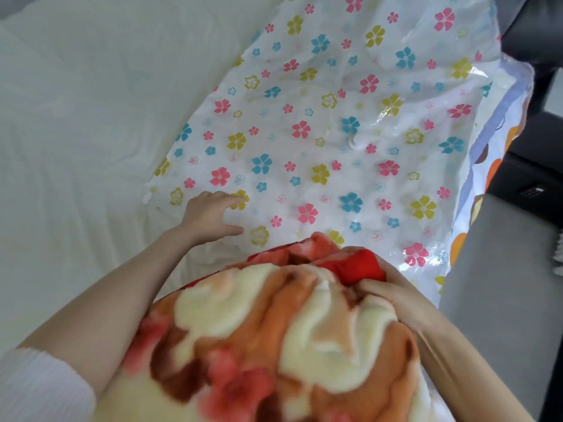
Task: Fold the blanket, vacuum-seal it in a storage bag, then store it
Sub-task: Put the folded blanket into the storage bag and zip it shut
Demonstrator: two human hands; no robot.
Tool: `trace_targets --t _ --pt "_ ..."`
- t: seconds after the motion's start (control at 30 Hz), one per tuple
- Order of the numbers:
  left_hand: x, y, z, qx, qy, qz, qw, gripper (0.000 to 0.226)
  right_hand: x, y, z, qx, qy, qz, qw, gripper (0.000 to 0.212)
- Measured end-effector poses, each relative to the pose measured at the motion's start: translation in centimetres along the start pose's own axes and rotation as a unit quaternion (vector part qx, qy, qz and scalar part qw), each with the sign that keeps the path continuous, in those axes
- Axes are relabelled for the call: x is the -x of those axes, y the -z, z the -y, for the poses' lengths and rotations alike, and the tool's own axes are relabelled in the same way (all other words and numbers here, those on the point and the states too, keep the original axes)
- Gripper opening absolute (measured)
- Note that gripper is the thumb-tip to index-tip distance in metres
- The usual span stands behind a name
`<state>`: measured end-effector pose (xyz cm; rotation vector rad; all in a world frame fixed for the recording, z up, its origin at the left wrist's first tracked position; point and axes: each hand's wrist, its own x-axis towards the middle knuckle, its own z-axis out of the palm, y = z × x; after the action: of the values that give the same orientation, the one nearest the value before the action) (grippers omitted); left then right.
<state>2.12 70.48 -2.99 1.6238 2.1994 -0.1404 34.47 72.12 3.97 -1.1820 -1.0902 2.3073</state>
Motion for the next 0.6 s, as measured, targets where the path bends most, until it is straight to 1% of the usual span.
trace_targets --t 0.07,0.1,0.17,0.23,0.33,0.37,0.43,0.5,0.6 --pt "-1.5 -0.4 -1.4 0.036 0.022 -0.024 0.999 0.067 -0.3 0.8 0.7 0.038 -0.004 0.024 0.999 0.067" --pt "-2.0 -0.7 -2.0 0.034 0.036 -0.040 0.998 0.066 -0.7 1.1 0.9 0.062 -0.009 0.039 0.997 0.073" --pt "-2.8 -1.5 -2.4 0.014 0.058 -0.053 0.997 0.064 -1.6 1.0 1.3 0.111 -0.016 0.060 0.992 0.075" --pt "-3.1 -2.9 -1.8 0.000 0.066 -0.017 0.998 0.069 -2.6 0.8 1.5 0.128 -0.026 0.063 0.989 0.071" --pt "-3.4 -4.9 -0.3 -0.014 0.087 0.085 0.993 0.086 -4.3 0.9 1.6 0.117 -0.045 0.063 0.990 0.069" --pt "-3.5 -5.4 0.0 -0.027 0.086 0.103 0.991 0.088 -4.8 0.9 1.6 0.112 -0.054 0.066 0.990 0.073" --pt "-3.7 -6.4 0.0 -0.055 0.070 0.109 0.990 0.086 -5.6 0.8 1.5 0.098 -0.066 0.071 0.990 0.086" --pt "-4.0 -6.9 0.0 -0.084 0.046 0.097 0.991 0.087 -6.2 0.7 1.4 0.090 -0.074 0.074 0.990 0.083" --pt "-4.6 -7.3 0.2 -0.168 0.005 0.076 0.983 0.092 -7.0 0.5 1.3 0.093 -0.091 0.078 0.988 0.080"
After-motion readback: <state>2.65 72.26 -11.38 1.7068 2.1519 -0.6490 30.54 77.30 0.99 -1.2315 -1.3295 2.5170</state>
